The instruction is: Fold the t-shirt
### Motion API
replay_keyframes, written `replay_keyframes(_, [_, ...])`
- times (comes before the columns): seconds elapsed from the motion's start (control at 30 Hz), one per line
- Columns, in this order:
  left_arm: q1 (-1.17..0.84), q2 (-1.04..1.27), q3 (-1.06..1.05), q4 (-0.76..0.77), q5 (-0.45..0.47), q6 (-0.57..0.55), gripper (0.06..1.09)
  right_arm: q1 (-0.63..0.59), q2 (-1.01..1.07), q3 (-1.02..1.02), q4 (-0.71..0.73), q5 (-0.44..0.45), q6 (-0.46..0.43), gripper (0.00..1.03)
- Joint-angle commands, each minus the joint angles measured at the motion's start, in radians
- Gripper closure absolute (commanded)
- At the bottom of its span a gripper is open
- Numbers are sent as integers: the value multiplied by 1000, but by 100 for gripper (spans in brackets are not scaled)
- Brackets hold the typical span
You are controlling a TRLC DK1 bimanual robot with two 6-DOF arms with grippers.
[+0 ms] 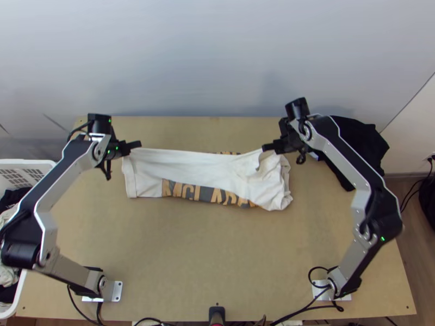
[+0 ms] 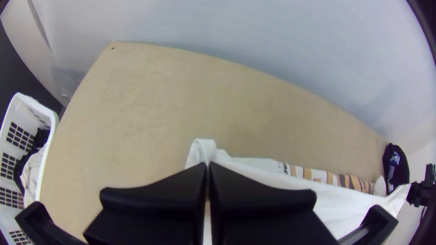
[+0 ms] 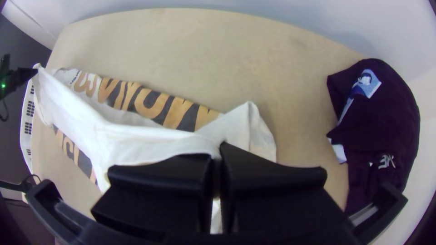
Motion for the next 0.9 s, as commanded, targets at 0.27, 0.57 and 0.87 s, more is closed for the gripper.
replay_keyframes(0.27, [11,290,260,5,-4,1,104,-41,307,342,-80,0,9,100])
replay_keyframes(0.57, [7,338,251,35,-3,-2,96,-42,324,336,-83,-28,101,95])
replay_keyframes(0.87, [-18,319,248,-74,1,16,10,-36,293,310,-95,-32,228,4])
